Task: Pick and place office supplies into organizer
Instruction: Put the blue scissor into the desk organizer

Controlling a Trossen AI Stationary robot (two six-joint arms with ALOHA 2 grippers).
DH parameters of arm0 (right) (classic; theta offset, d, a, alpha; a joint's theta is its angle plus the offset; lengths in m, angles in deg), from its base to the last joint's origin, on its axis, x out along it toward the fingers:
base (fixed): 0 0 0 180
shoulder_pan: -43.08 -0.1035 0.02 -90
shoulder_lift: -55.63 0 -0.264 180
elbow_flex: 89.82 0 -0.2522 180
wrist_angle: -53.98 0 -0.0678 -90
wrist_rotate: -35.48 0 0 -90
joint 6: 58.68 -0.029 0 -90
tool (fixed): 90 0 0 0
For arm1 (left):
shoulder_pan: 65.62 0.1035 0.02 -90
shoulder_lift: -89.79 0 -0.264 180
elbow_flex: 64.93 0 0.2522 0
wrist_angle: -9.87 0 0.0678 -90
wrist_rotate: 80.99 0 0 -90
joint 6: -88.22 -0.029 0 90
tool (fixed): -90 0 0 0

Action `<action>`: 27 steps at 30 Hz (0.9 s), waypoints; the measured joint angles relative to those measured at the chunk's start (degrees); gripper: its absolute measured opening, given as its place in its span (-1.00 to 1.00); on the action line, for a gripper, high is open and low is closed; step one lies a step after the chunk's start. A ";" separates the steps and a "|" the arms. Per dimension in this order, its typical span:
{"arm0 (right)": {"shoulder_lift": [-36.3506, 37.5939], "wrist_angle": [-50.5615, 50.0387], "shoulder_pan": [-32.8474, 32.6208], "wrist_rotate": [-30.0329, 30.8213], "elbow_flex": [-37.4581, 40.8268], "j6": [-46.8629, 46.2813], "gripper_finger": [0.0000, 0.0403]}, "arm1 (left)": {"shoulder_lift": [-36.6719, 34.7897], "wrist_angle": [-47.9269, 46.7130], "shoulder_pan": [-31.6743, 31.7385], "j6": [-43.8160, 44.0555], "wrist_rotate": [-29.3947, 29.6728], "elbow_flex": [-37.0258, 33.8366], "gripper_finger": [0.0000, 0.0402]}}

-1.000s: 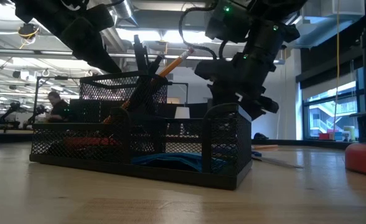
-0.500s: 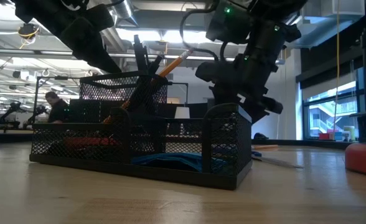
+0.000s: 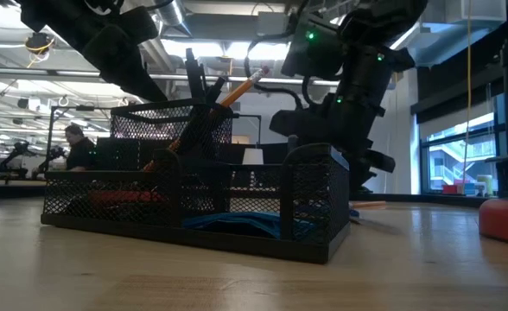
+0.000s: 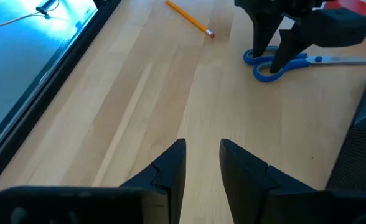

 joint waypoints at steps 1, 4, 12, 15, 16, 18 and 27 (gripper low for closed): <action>-0.13 -0.05 0.00 0.03 0.00 0.27 0.12 | 0.00 -0.02 -0.02 -0.02 0.00 0.00 -0.54; -0.13 -0.79 -0.03 0.04 -0.04 1.52 0.12 | 0.00 -0.02 -0.02 0.03 0.00 0.00 -0.54; -0.86 -2.46 -0.07 0.38 -0.25 6.10 0.12 | 0.00 0.00 -0.02 0.07 0.00 0.00 -0.54; -0.87 -1.87 -0.07 0.19 -0.17 8.73 0.12 | 0.00 0.00 -0.01 0.40 0.01 0.00 -0.54; -0.87 -1.75 -0.07 0.20 -0.15 9.55 0.12 | 0.00 0.00 -0.02 0.61 0.00 0.00 -0.54; -0.90 -1.67 -0.05 0.12 -0.13 10.77 0.12 | 0.00 -0.01 -0.02 0.81 0.00 0.00 -0.54; -0.96 -1.29 0.00 -0.02 -0.04 15.18 0.12 | 0.00 -0.02 -0.02 0.90 0.00 0.00 -0.54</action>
